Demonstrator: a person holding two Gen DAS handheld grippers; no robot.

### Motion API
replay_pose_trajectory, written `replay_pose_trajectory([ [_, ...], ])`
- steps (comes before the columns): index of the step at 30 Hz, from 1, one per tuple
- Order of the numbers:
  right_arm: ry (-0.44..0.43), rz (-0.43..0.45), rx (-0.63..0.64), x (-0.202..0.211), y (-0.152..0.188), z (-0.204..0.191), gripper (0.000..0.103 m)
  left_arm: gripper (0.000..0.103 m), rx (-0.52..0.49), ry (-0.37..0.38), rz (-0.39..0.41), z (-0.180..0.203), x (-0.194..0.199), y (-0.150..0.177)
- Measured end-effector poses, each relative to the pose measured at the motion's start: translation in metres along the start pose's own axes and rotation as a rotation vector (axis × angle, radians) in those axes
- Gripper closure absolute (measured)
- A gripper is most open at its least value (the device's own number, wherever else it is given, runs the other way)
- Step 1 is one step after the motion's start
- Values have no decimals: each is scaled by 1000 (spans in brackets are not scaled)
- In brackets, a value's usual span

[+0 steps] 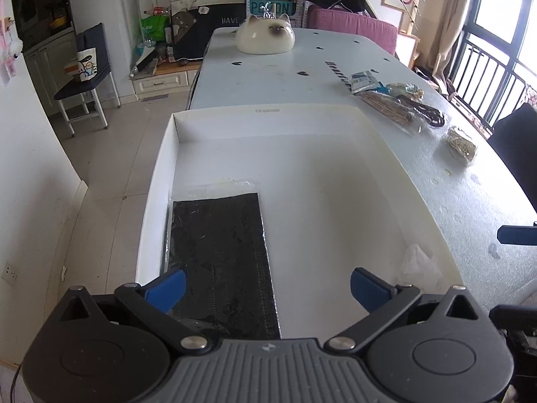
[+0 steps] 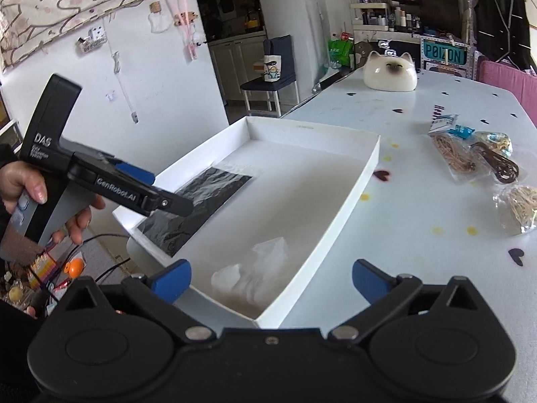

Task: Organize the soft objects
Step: 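Move the left gripper back toward the plastic bags on the table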

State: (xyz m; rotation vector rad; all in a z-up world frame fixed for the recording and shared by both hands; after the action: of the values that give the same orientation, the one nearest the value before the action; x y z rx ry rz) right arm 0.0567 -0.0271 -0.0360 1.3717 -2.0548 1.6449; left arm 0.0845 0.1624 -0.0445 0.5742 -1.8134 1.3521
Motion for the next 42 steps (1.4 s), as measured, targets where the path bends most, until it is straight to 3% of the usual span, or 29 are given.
replay_pose_trajectory([
  [8, 37, 61, -49, 12, -16, 27, 0, 0, 24, -1, 10, 11, 4, -9],
  [24, 115, 211, -131, 52, -55, 92, 0, 0, 35, 10, 62, 62, -3, -58],
  [35, 233, 272, -185, 74, -55, 156, 0, 0, -1, 104, 99, 131, -29, -103],
  [42, 284, 292, -235, 78, -54, 196, 0, 0, 31, 145, 130, 167, -45, -134],
])
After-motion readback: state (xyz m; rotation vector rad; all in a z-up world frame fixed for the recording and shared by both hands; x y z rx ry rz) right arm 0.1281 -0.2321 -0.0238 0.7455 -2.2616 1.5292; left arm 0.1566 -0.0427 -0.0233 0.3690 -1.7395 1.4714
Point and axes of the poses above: each gripper's, at about its wrist camera, not at the fingertips, and x roughly against the way its jaws point, z to its right, y to its underside, the point moved 7 cm from there along -x, roughly the way its jaws point, and after that the axes turned 14 degrees about -x, right-handed, at the moved point
